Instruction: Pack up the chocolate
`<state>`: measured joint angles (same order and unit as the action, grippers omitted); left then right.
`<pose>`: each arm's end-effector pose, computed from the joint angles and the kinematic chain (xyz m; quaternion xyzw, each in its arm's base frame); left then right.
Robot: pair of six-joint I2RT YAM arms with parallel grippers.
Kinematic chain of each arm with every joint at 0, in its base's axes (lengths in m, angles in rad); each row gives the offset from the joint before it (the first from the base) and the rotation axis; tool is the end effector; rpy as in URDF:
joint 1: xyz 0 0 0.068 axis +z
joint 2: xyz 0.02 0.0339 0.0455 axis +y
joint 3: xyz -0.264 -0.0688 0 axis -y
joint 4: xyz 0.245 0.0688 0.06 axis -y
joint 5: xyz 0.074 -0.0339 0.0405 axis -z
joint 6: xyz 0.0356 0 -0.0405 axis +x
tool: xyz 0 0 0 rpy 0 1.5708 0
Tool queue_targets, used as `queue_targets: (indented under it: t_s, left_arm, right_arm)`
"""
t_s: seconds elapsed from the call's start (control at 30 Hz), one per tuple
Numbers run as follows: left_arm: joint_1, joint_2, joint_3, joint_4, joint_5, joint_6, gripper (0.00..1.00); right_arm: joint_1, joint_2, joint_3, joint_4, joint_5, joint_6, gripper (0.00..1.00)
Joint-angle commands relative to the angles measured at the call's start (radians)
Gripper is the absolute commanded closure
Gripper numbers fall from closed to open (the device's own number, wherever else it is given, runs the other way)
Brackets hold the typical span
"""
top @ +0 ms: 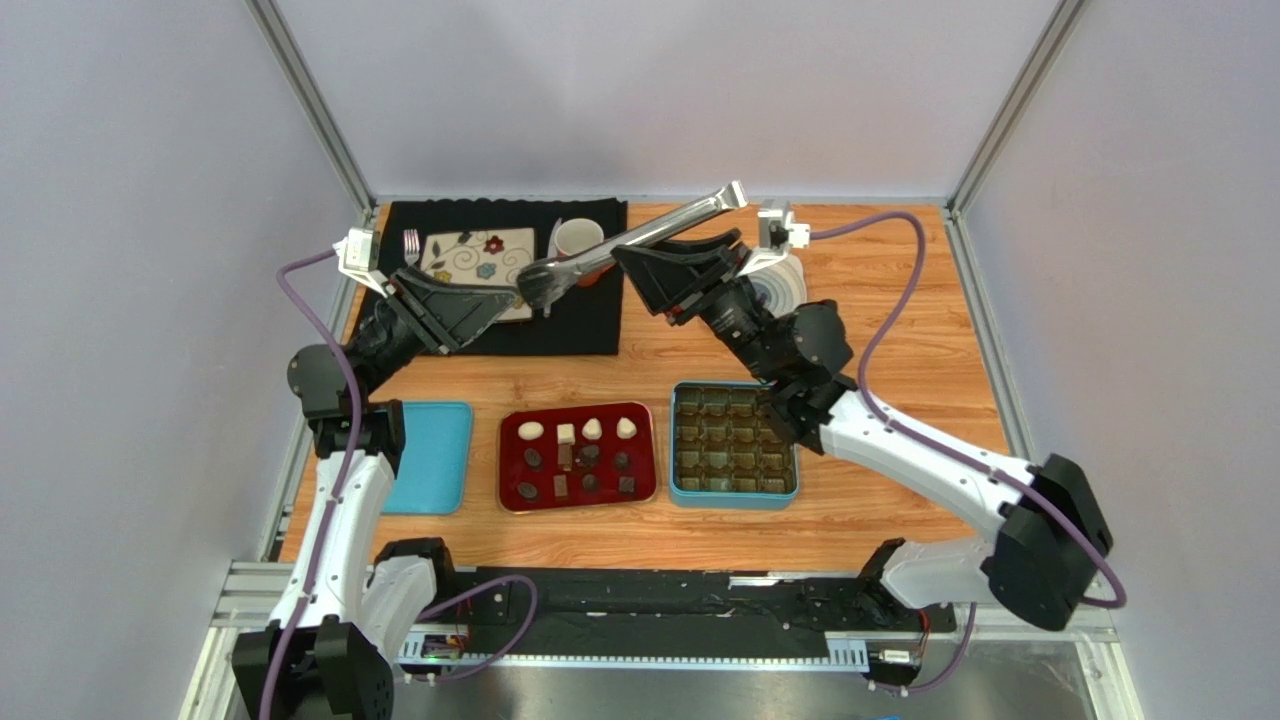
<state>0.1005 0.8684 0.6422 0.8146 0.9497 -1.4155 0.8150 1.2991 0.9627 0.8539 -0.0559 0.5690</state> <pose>0.1824 -0.0107 0.3711 0.0044 0.5818 -0.6500 0.4889 0.2012 0.2164 0.3978 -0.0856 0.4957 0.5622 0.6564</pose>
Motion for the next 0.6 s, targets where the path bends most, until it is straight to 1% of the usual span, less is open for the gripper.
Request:
queue_targets:
  t_s: [0.0,0.1,0.23,0.27,0.33,0.37,0.4,0.43,0.47,0.5,0.57]
  left_arm:
    - [0.002,0.001,0.013,0.017,0.046,-0.002,0.3]
    - [0.004,0.001,0.016,0.02,0.052,0.003,0.26]
    - [0.004,0.003,0.016,0.017,0.075,0.029,0.26]
    - [0.004,0.003,0.016,0.006,0.081,0.056,0.25]
    - [0.002,0.004,0.031,-0.066,0.099,0.12,0.24]
    - [0.002,0.007,0.04,-0.099,0.107,0.213,0.24]
    - [0.002,0.011,0.069,-0.165,0.112,0.268,0.24]
    - [0.002,0.017,0.089,-0.195,0.122,0.327,0.24]
    - [0.002,0.027,0.115,-0.228,0.123,0.458,0.24]
    - [0.002,0.035,0.17,-0.309,0.12,0.519,0.25]
    - [0.002,0.073,0.229,-0.397,0.078,0.639,0.26]
  right_arm:
    - [-0.008,-0.106,0.068,-0.163,0.108,-0.233,0.67]
    - [-0.014,-0.142,0.1,-0.252,0.107,-0.287,0.68]
    - [-0.014,-0.167,0.14,-0.36,0.071,-0.356,0.7]
    - [-0.014,-0.172,0.145,-0.401,0.071,-0.359,0.7]
    - [-0.013,-0.175,0.151,-0.438,-0.001,-0.363,0.7]
    - [-0.011,-0.179,0.148,-0.47,-0.019,-0.362,0.71]
    - [-0.007,-0.181,0.14,-0.489,-0.038,-0.362,0.71]
    - [-0.002,-0.181,0.137,-0.51,-0.074,-0.371,0.71]
    - [0.012,-0.179,0.134,-0.562,-0.087,-0.377,0.72]
    - [0.024,-0.181,0.131,-0.585,-0.091,-0.386,0.73]
    - [0.076,-0.181,0.114,-0.637,-0.075,-0.428,0.74]
